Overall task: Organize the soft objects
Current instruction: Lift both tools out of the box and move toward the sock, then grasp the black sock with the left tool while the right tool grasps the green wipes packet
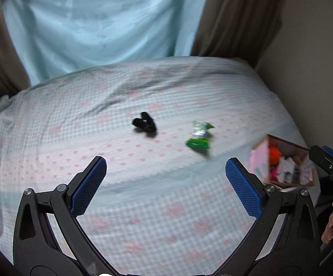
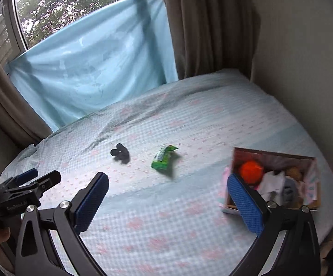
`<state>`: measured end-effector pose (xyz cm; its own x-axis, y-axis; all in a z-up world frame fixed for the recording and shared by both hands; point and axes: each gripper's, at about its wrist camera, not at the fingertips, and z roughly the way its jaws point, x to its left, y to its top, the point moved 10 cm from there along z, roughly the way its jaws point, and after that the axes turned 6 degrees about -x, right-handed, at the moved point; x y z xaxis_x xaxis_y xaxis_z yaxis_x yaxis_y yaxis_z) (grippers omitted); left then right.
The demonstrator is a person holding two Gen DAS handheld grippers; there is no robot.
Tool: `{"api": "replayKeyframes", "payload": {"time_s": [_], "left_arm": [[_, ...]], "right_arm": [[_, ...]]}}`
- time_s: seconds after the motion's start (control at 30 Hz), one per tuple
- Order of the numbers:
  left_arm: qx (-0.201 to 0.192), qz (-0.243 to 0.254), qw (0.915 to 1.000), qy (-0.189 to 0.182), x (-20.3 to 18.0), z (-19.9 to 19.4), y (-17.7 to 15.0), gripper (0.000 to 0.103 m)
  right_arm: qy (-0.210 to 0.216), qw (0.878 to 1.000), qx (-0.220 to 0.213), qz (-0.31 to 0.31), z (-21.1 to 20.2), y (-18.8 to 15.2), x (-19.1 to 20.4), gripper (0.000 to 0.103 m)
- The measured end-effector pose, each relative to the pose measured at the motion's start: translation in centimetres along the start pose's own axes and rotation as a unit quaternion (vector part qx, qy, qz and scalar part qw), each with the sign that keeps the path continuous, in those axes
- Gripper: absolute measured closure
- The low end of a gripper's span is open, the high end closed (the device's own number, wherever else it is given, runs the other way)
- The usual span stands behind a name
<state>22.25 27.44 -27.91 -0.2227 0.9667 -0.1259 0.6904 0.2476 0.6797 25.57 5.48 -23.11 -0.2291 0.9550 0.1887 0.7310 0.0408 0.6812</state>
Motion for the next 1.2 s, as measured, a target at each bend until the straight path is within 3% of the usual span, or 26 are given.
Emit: {"api": "replayKeyframes", "payload": {"time_s": [0.43, 0.73, 0.93, 1.07, 1.13, 1.2], "left_arm": [[0.067, -0.062, 0.9957, 0.019, 5.6, 17.6, 0.3, 0.001], [0.106, -0.086, 0.9904, 0.021, 6.8, 29.8, -0.6, 0.011], [0.115, -0.088, 0.9891, 0.023, 7.0, 34.8, -1.1, 0.011], [0.125, -0.087, 0.9881, 0.026, 7.2, 36.7, -1.5, 0.019], [0.138, -0.086, 0.9863, 0.031, 7.3, 37.5, -2.0, 0.023], [0.142, -0.087, 0.9855, 0.035, 7.6, 37.9, -2.1, 0.028]], "right_arm": [[-0.021, 0.994, 0.094, 0.044, 19.8, -0.6, 0.3, 0.000], [-0.035, 0.988, 0.143, 0.047, 29.9, -3.5, -0.4, 0.008], [-0.036, 0.985, 0.164, 0.044, 34.2, -5.6, -0.5, 0.011], [-0.032, 0.982, 0.181, 0.046, 36.1, -6.7, -0.6, 0.029], [-0.032, 0.981, 0.189, 0.044, 36.7, -7.2, -0.5, 0.033], [-0.029, 0.979, 0.197, 0.042, 37.2, -7.6, -0.4, 0.045]]}}
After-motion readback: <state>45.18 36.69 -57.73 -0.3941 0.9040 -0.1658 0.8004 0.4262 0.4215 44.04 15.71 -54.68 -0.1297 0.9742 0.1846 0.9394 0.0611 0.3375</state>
